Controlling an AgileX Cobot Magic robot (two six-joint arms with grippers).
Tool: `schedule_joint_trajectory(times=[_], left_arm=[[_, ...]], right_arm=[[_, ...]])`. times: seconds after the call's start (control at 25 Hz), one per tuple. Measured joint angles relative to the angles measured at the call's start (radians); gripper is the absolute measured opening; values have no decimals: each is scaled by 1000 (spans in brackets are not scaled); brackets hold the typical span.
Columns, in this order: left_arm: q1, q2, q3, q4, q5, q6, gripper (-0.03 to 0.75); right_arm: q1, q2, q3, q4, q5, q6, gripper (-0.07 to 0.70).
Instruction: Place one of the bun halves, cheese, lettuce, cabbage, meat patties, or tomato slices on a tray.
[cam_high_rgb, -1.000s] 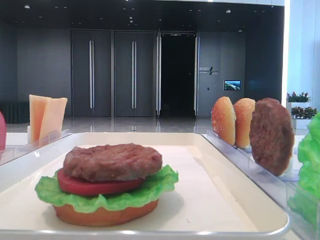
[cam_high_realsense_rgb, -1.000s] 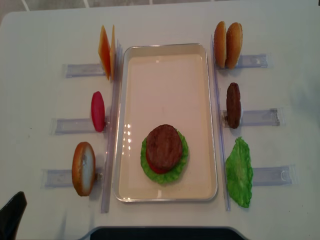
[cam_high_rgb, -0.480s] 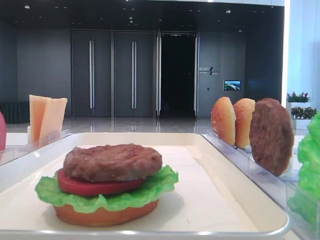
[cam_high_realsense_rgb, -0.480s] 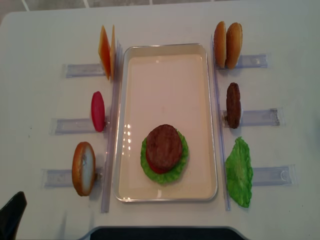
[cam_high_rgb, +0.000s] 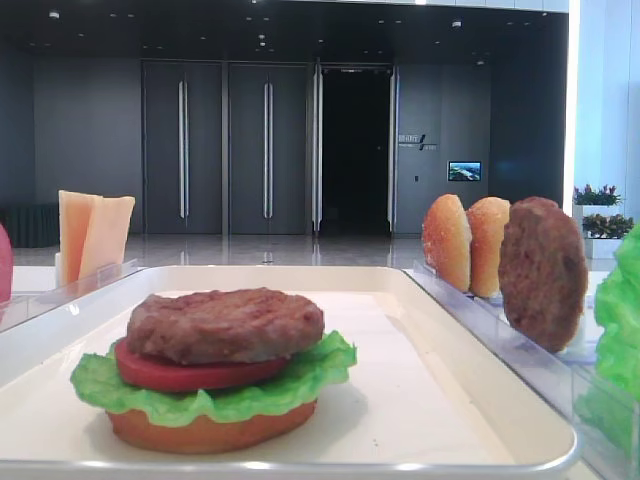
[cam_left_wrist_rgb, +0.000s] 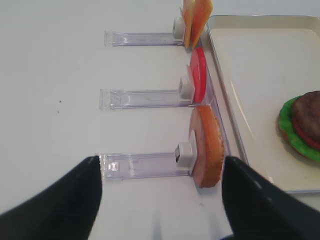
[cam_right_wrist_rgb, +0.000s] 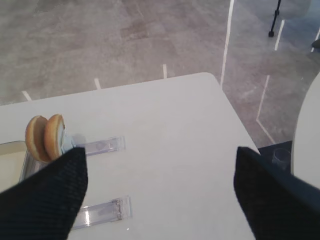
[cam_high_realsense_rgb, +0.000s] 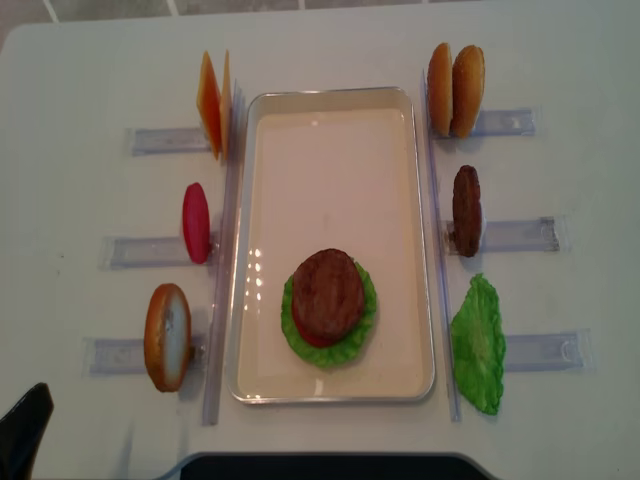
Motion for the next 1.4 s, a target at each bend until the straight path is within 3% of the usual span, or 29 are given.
schedule_joint_trajectory(times=[0.28, 0.56, 0.84, 1.2, 1.4], left_arm=[[0, 0, 0, 0, 0, 0, 571], [0, 0, 0, 0, 0, 0, 571], [0, 0, 0, 0, 0, 0, 571], [0, 0, 0, 0, 0, 0, 571], [0, 0, 0, 0, 0, 0, 571]], right_arm=[[0, -247, 106, 0, 5, -14, 593], [0, -375, 152, 50, 93, -85, 593], [0, -385, 213, 98, 143, -91, 592], [0, -386, 279, 105, 159, -98, 590], [0, -386, 302, 97, 216, -99, 590]])
